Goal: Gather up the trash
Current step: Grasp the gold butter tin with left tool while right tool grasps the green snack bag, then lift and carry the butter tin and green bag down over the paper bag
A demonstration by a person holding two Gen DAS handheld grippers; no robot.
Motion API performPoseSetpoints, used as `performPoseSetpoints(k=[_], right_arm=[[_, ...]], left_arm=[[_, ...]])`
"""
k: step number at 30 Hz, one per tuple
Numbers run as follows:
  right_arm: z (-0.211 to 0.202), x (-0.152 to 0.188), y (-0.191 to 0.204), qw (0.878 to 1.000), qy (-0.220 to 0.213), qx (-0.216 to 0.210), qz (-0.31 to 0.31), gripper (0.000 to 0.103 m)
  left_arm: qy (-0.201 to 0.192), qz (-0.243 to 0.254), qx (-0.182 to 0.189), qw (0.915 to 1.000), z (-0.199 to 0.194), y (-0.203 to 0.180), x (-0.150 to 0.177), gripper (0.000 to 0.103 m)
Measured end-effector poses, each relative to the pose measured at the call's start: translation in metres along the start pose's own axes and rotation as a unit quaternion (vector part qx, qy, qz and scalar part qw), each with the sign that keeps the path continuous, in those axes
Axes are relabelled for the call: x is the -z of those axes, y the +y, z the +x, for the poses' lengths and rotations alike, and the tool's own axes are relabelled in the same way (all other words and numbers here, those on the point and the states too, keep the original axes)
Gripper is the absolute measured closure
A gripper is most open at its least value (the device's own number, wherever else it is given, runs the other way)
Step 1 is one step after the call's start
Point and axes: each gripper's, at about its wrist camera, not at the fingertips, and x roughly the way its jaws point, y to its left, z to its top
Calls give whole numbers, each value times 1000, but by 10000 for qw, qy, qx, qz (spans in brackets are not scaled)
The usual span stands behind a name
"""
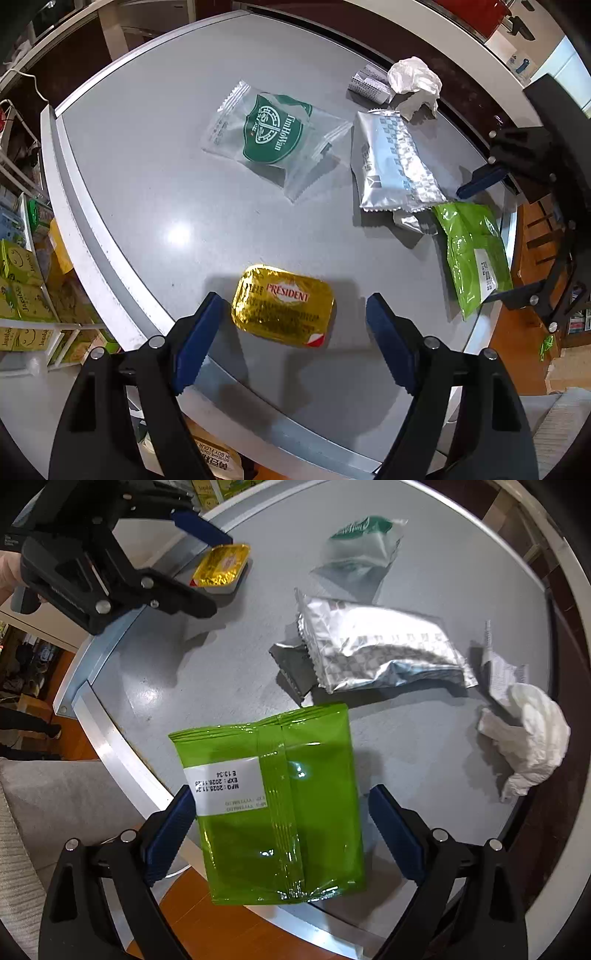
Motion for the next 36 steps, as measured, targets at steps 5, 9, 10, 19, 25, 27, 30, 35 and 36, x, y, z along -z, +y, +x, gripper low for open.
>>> performPoseSetpoints(k=[5,9,10,19,25,27,30,35,36], right_arm=[[3,-3,-7,9995,-181,-174,200,24],[-2,2,-13,9983,-316,-124,464,27],[-4,3,-13,9979,-368,-139,519,27],[-33,22,-19,9894,-942,-89,1098,27],[-76,45,-21,9670,-1801,-65,1801,27],[-93,52,-18,9552,-2139,-49,2044,27],[-116,66,-19,9375,-2580,-23,2336,27],[-144,82,-8,9120,-3121,16,2663,27],[-149,86,-5,9092,-3189,26,2676,27]], left_arm=[[-47,142,-150,9998,-1,-5,3,42],[-75,54,-136,9999,-4,-9,6,51],[-89,28,-132,9999,-4,-9,8,51],[-604,-277,-146,9977,-34,-22,15,51],[-1325,-719,-426,9877,-76,-41,17,51],[-1551,-861,-515,9828,-91,-52,18,51],[-1782,-1038,-652,9763,-109,-62,17,51],[-2097,-1142,-832,9675,-131,-85,22,51],[-2154,-1142,-863,9660,-135,-90,25,51]])
